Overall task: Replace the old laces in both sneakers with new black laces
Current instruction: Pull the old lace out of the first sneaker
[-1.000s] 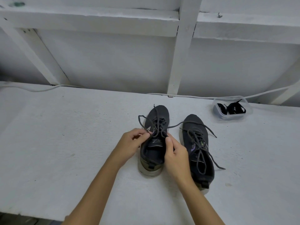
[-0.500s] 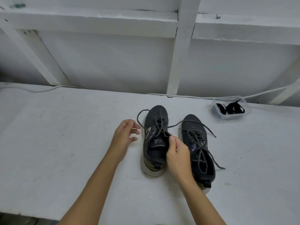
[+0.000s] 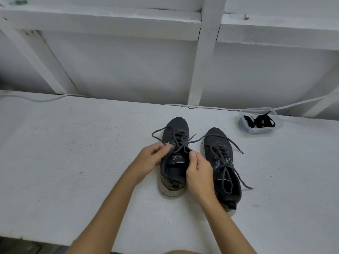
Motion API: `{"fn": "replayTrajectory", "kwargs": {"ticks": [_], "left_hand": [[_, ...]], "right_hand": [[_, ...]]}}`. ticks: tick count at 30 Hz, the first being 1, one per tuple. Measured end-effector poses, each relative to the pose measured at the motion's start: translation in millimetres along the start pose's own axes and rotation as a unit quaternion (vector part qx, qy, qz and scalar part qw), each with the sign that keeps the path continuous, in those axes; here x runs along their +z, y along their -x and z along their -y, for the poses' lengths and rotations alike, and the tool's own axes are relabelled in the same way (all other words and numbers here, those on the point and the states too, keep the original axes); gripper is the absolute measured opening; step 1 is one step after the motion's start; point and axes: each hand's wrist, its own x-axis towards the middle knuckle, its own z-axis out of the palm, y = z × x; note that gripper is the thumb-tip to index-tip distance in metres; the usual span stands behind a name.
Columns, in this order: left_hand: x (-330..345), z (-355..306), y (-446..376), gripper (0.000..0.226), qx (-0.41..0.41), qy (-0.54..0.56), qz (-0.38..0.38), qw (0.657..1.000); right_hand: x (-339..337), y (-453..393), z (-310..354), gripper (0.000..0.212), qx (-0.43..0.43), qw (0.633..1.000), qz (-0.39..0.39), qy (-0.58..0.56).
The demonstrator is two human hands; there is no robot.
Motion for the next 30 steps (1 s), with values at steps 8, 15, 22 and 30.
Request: {"fn": "replayTrajectory", "kwargs": {"ticks": [8,15,22,30], "left_hand": [[2.2,-3.4,-6.6,0.022,-0.020,0.091,-0.116,0.989],[-1.2,-4.9,-4.1,0.018,0.024,0.015,-0.099,0.995],[-3.2,-1.9,0.8,0.030,-0.026,-0.035,-0.020,0.999],[3.8,1.2,12.0,0.012,0.081,-0.168,-0.103,0.977]], "right_hand": [[0.2,0.1,0.9,0.034,0.000,1.000,-0.006,0.009],[0.0,-1.5,0.8,0.031,0.004,1.000,-0.003,0.006],[-0.9,1.8,6.7,0.034,0.008,1.000,0.010,-0.024],[-11.5,-16.2,16.6,0.025,0.095,0.989,0.075,-0.089]]}}
